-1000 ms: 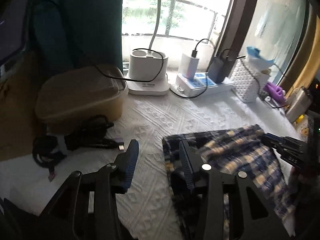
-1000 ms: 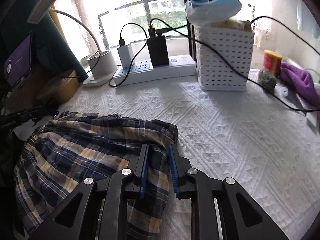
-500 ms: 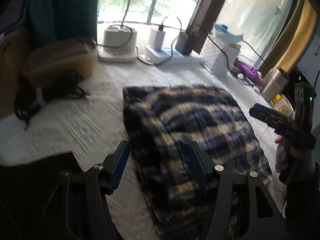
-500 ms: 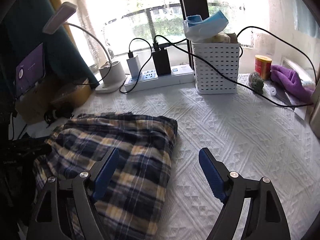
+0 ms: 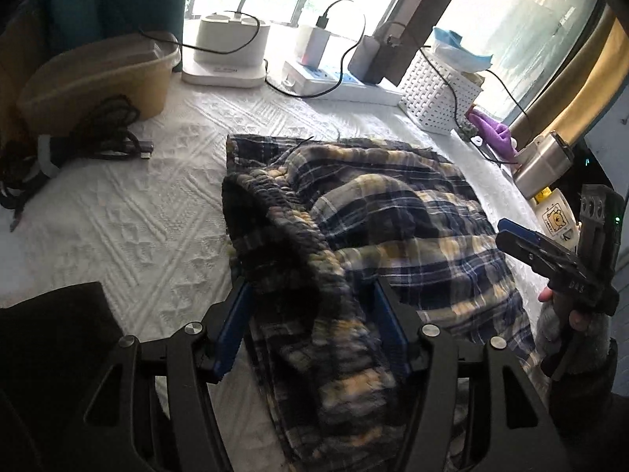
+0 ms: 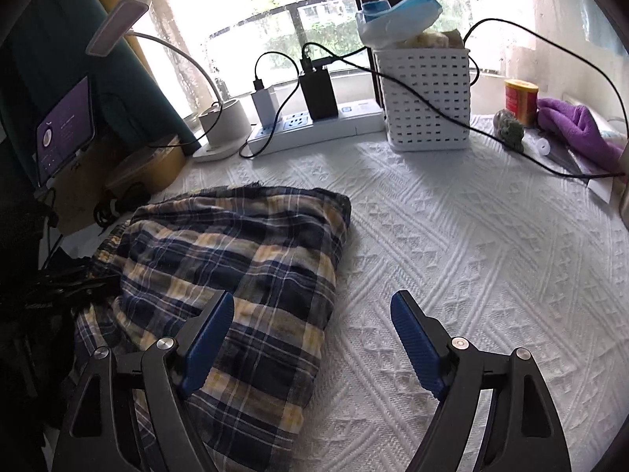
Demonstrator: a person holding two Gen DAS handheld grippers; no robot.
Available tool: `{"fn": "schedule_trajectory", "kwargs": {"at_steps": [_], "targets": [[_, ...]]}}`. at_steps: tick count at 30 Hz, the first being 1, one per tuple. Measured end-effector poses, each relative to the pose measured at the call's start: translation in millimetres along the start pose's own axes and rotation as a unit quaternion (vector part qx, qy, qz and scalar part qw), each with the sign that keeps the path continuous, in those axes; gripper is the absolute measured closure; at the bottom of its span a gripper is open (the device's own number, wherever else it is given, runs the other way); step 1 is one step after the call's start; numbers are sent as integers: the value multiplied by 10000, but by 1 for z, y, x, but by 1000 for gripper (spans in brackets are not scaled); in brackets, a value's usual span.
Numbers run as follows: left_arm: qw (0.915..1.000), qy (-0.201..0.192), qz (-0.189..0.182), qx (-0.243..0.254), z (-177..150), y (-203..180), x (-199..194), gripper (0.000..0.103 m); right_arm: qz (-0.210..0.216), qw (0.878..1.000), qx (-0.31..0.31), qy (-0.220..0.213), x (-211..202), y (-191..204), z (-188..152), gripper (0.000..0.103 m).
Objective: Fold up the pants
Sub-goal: 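Grasp the waistband end of the folded pants with both grippers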
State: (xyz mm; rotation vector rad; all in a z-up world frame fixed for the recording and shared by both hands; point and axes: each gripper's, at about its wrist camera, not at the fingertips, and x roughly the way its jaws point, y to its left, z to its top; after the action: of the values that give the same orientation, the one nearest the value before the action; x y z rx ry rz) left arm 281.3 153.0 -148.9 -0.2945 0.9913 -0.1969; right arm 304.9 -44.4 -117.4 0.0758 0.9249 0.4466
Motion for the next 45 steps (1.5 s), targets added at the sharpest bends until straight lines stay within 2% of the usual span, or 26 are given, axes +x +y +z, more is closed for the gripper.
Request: {"fn": "schedule_trajectory", "kwargs": {"at_steps": [6,10,17,20,22,27,29,31,33,36,39,42,45], "targets": [[9999,-81,20,129,5,-3,6,31,133,9998,-5,168,14,-1,-3,20],[9988,-26,216,433,6,-16,12,19,228,9995,-1,232,20,-1,0,20],[9987,-90,227,457,7,-18,16,17,427,9988,-46,220,28,1,5,19],[9986,-229,187,441,6,-19,14,26,565,9982,-21,213,30,2,8,19],[9985,-257,65,486,6,-22,14,38,625,9978,-25,216,33,3,11,19],[9973,-377,109,625,5,-29,17,39,892,9954,-173,299,43,13,16,19],[9976,-397,35,559,6,-26,16,46,912,9951,-209,309,46,17,18,20],[9978,-405,12,534,7,-26,16,49,950,9947,-219,313,48,18,19,22],[9973,-421,40,594,7,-28,15,56,950,9947,-224,321,50,19,20,37],[9959,-467,-71,774,8,-36,11,73,924,9946,-309,353,50,21,19,53],[9937,-546,-128,971,6,-48,5,76,742,9953,-539,315,46,29,16,67],[9930,-575,-122,1021,4,-54,2,77,582,9952,-754,218,38,39,13,74],[9927,-640,-185,1002,0,-56,-4,78,510,9950,-850,91,28,44,11,76]]}}
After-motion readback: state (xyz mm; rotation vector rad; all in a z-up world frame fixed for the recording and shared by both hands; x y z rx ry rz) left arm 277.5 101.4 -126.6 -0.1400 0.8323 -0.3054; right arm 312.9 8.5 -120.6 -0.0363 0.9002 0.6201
